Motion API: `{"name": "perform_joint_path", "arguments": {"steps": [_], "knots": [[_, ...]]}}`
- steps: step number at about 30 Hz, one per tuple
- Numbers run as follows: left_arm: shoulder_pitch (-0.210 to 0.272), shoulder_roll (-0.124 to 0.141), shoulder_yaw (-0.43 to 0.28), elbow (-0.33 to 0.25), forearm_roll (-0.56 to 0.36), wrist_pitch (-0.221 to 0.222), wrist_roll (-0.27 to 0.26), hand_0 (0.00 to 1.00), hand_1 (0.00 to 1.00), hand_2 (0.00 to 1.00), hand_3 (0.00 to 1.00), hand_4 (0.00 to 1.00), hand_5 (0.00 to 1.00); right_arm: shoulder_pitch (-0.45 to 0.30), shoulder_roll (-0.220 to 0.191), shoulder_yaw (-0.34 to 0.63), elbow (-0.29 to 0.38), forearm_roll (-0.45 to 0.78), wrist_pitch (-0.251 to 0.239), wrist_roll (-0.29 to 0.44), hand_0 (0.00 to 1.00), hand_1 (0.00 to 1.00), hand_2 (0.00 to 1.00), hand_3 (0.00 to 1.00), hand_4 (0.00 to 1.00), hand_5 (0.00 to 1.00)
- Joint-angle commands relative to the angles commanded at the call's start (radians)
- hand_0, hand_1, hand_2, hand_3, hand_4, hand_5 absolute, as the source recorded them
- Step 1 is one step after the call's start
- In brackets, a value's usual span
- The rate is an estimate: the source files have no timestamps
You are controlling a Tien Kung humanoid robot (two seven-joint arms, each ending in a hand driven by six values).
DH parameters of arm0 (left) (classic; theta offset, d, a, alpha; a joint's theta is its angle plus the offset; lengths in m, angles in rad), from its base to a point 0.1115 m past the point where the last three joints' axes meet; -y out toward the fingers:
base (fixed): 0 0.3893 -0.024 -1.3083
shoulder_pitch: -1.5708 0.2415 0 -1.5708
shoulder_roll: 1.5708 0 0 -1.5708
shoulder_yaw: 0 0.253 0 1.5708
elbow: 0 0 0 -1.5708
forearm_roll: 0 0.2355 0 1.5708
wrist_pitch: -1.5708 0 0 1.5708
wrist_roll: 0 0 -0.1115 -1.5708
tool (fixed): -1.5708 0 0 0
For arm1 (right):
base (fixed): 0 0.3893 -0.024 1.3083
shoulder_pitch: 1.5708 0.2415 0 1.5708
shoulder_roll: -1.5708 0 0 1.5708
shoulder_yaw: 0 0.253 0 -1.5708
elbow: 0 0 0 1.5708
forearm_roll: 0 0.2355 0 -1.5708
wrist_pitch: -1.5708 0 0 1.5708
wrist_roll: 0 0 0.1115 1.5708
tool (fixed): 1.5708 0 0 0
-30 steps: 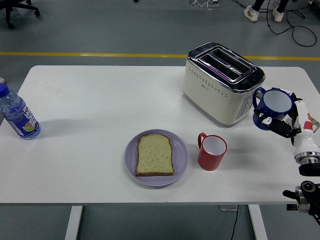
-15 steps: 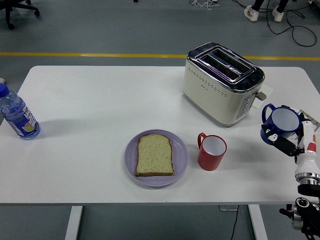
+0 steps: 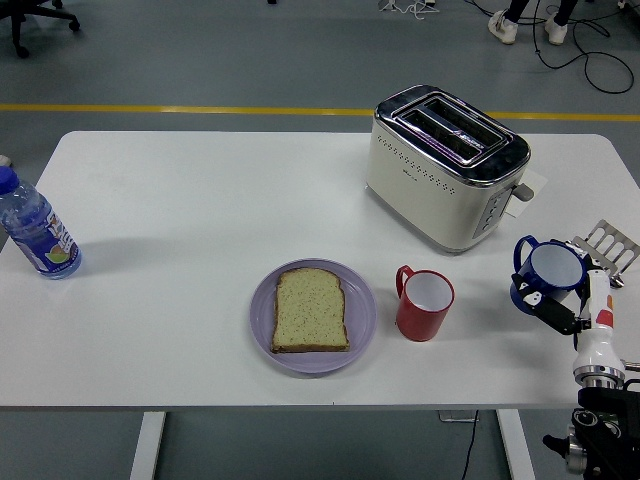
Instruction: Pick up the cup,pour liquid into bread,place the cup on the desk
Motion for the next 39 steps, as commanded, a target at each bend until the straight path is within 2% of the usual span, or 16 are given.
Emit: {"name": "perform_joint_path", "arguments": {"steps": [4,5,8,15,28,29,34,35,39], "knots": [[-0.001,0.001,-0.001,0.0,0.0,0.0,0.0,0.64,0.649,0.663,0.562,0.326,0.838,0.005,0.001,-0.007,-0.022,-0.003,0.049,0.009,0.48,0.346,0.496,0.553,0.617,0.002],[-0.001,0.0,-0.001,0.0,0.0,0.0,0.0,0.64,0.649,0.663,0.562,0.326,0.838,0.006,0.001,-0.009,-0.028,-0.003,0.059,0.013,0.513,0.379,0.517,0.552,0.586,0.002],[-0.001,-0.001,0.0,-0.001,0.0,0.0,0.0,0.64,0.649,0.663,0.562,0.326,0.838,0.011,0.002,-0.018,-0.054,-0.002,0.078,0.029,0.513,0.379,0.517,0.552,0.586,0.002],[0.002,-0.003,0.006,0.0,-0.005,-0.001,0.0,0.64,0.649,0.662,0.562,0.326,0.839,0.031,0.005,-0.023,-0.1,0.014,0.08,0.057,0.521,0.382,0.519,0.551,0.588,0.002],[0.014,-0.004,0.016,0.001,-0.011,-0.001,0.001,0.64,0.649,0.662,0.562,0.326,0.836,0.058,0.018,-0.021,-0.172,0.006,0.116,0.051,0.548,0.399,0.54,0.556,0.571,0.002],[0.014,-0.005,0.017,0.001,-0.012,-0.001,0.001,0.639,0.648,0.663,0.562,0.324,0.834,0.058,0.019,-0.021,-0.175,0.007,0.117,0.052,0.551,0.404,0.551,0.564,0.604,0.002],[0.017,-0.006,0.019,0.0,-0.012,-0.001,0.001,0.639,0.648,0.663,0.562,0.324,0.834,0.064,0.021,-0.023,-0.194,0.006,0.123,0.046,0.551,0.404,0.551,0.564,0.604,0.002],[0.018,-0.006,0.02,0.0,-0.012,-0.001,0.001,0.639,0.649,0.662,0.562,0.327,0.834,0.064,0.021,-0.023,-0.196,0.006,0.123,0.045,0.499,0.401,0.551,0.649,0.694,0.002],[0.018,-0.004,0.021,0.001,-0.013,-0.001,0.001,0.639,0.649,0.662,0.562,0.327,0.834,0.064,0.021,-0.022,-0.201,-0.003,0.13,0.033,0.499,0.401,0.551,0.649,0.694,0.002]]}}
